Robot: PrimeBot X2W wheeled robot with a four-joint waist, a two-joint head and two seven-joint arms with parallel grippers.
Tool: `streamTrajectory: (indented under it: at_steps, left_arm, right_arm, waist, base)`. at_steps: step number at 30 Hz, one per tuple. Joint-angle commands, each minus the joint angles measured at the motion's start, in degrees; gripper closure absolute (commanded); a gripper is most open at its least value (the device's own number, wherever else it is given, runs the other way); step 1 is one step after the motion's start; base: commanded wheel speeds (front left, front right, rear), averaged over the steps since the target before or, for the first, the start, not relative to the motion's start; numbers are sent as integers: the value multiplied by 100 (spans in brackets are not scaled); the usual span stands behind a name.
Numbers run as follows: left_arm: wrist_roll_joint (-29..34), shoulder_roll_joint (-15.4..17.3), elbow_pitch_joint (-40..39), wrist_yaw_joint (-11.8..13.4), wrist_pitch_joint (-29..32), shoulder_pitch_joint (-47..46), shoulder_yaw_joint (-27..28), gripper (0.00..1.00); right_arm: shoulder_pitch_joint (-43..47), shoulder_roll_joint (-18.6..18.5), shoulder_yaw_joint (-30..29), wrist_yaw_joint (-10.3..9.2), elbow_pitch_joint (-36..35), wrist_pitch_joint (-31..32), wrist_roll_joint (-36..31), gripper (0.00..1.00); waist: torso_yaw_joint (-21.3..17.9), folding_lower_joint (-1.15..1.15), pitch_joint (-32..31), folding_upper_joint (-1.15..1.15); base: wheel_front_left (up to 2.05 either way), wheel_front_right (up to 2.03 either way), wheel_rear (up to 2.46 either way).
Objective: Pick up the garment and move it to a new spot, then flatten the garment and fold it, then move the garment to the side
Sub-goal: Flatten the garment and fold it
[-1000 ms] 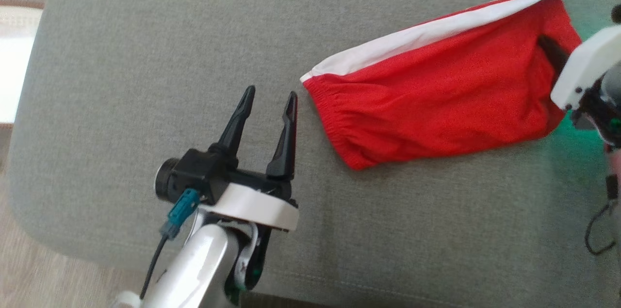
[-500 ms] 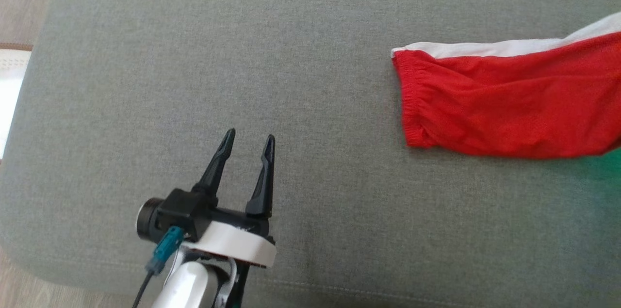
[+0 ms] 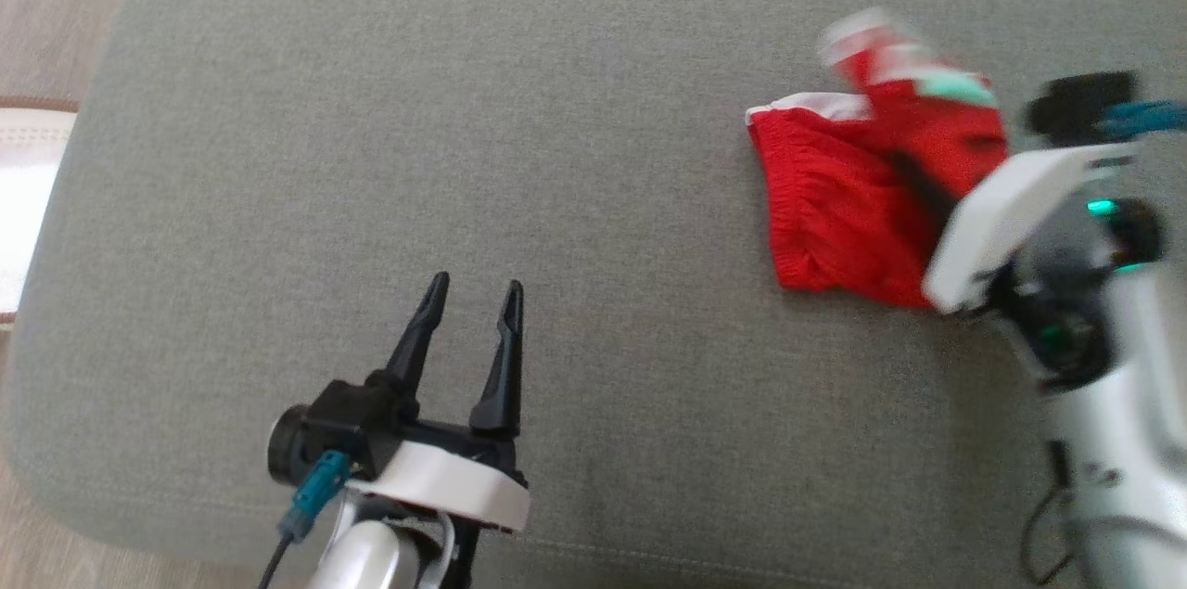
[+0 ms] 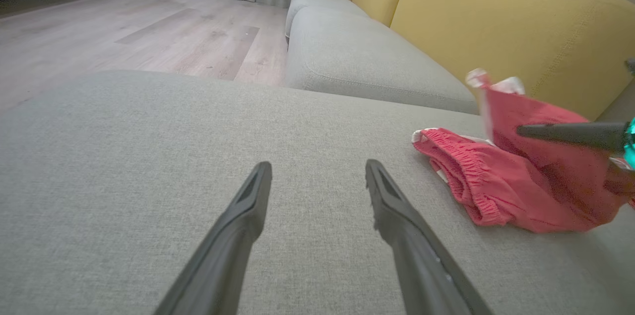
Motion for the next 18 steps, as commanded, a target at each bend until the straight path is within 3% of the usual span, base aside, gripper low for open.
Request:
streamTrajectory:
  at_steps: [1, 7, 18]
  left_arm:
    - [-52, -30, -148, 48, -70, -139, 74, 0]
    - [-167, -31, -73, 123, -70, -173, -59, 0]
    - [-247, -31, -5, 193, -70, -160, -145, 0]
  right_arm:
    - [-105, 114, 304, -4, -132, 3, -113, 100]
    - [-289, 453, 665, -4, 387, -300, -445, 100]
    - [-660, 643, 555, -4, 1066, -829, -703, 100]
  waist:
    - [55, 0, 24, 0]
    - [220, 0, 48, 0]
    - [299, 0, 21, 0]
  base:
    - [0, 0, 0]
    - [0, 0, 0]
    - [0, 0, 0]
